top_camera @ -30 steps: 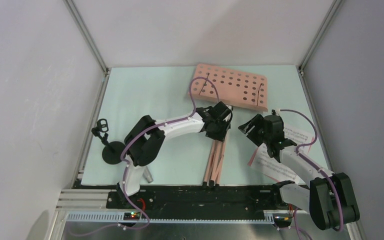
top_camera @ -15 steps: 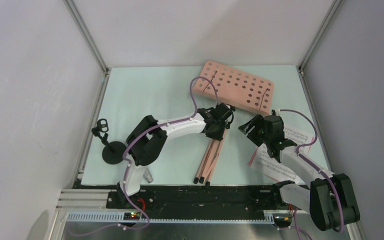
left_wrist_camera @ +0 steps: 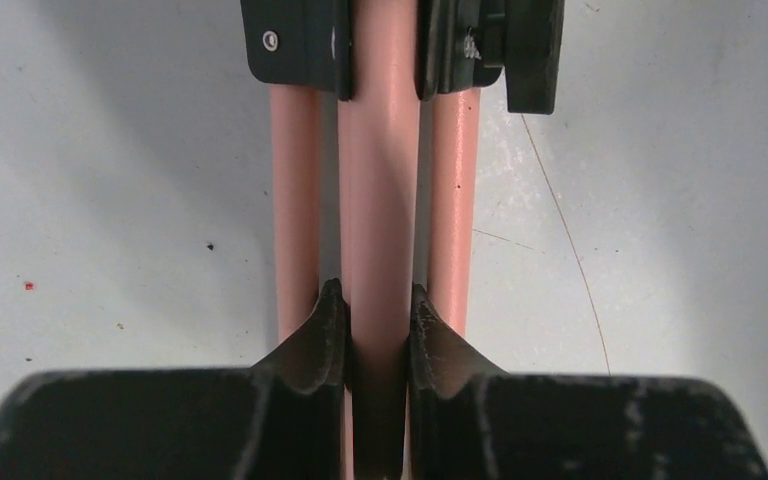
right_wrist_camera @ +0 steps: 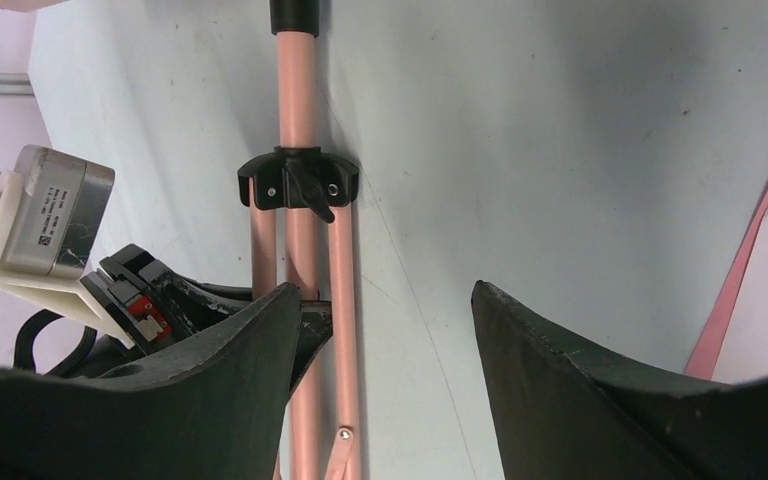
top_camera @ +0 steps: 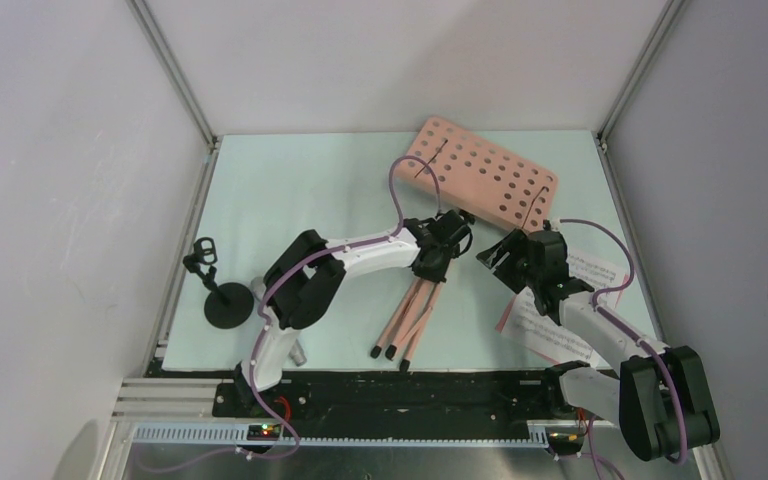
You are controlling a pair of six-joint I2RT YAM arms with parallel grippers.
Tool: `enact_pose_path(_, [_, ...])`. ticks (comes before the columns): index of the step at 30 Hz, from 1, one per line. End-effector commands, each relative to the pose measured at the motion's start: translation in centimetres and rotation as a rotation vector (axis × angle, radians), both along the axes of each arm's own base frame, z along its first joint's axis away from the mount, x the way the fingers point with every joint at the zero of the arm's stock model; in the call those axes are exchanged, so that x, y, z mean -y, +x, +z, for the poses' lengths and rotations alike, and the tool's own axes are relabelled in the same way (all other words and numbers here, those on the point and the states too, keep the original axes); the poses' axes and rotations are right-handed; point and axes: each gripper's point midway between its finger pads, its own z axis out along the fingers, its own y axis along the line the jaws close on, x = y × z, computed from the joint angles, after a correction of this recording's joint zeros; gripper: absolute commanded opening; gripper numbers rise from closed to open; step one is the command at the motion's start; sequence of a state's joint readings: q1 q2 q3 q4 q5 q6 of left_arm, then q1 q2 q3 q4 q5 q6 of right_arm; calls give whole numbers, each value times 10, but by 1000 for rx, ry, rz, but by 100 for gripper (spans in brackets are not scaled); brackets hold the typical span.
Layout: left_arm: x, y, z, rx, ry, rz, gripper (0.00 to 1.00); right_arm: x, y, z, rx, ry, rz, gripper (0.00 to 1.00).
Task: Set up the instrument practice props
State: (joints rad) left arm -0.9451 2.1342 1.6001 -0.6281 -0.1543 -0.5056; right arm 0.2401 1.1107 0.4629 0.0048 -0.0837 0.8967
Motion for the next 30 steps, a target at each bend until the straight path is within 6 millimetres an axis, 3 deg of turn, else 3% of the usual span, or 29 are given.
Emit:
enact_pose_path(1, [-3,-8,28,-14,-17,-43,0,-3,10,19,49,29,-2,69])
enact_pose_path(7, [11,-12,84,-90,-222,-52,0,-6,9,33,58,104,-20,69])
enact_pose_path(11, [18,-12,118,-127,-339,-58,0,-6,6,63,149,130,-20,69])
enact_pose_path(17, [22,-9,166,-114,-457,-86,0,-1,-8,64,143,102,-9,70])
enact_pose_path(21, [25,-7,191,-112,-524,-93,0,-8,-13,56,135,181,0,69])
enact_pose_path(25, [29,-7,205,-124,-567,-88,0,-17,-27,34,86,363,-42,66])
enact_pose_path(30, [35,-12,218,-157,-614,-82,0,-19,-17,44,121,460,-83,64])
